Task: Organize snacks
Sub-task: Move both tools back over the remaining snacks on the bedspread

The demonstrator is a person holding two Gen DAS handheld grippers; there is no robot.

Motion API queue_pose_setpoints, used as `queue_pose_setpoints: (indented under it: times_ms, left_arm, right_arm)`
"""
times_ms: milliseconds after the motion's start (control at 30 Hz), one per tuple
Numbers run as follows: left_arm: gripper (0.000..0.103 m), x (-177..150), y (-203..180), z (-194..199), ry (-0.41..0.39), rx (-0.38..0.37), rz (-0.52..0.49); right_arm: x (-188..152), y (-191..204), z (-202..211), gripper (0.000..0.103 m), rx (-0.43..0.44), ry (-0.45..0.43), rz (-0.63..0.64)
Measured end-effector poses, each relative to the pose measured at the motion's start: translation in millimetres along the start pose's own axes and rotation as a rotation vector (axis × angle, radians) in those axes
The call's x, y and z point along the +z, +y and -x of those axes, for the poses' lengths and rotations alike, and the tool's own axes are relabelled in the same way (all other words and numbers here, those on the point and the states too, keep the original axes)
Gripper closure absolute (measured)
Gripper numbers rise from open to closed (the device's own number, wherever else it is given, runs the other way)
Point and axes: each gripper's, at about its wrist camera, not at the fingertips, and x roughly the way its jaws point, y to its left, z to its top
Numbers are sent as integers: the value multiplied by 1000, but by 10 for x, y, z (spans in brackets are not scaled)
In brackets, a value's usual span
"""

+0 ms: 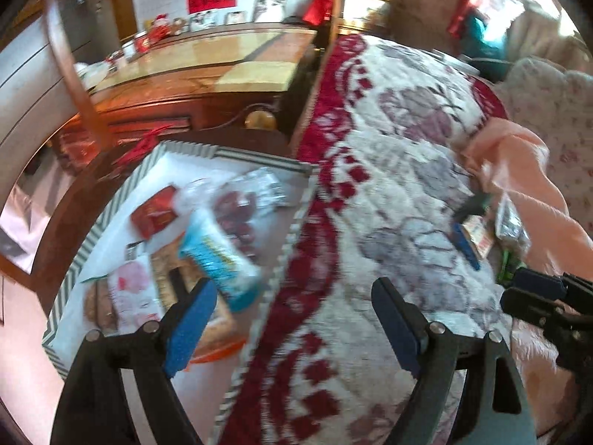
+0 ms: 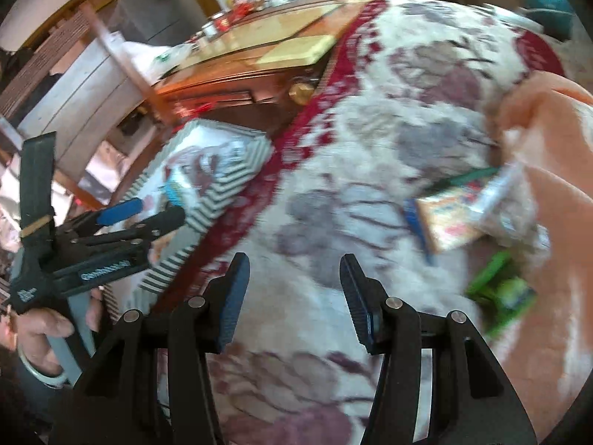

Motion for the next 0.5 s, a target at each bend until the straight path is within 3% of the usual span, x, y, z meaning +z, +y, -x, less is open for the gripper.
queue_pose_setpoints:
  times_ms: [200,500]
  left_arm:
    - [16,36,-397,-35,9,-47,-73]
    - [16,153,-984,-177,31,-154,-179]
  right_arm:
    - [-188,-502,149,52,-98,0,-67]
    - [-286,-1043,243,52,-155,-20,-212]
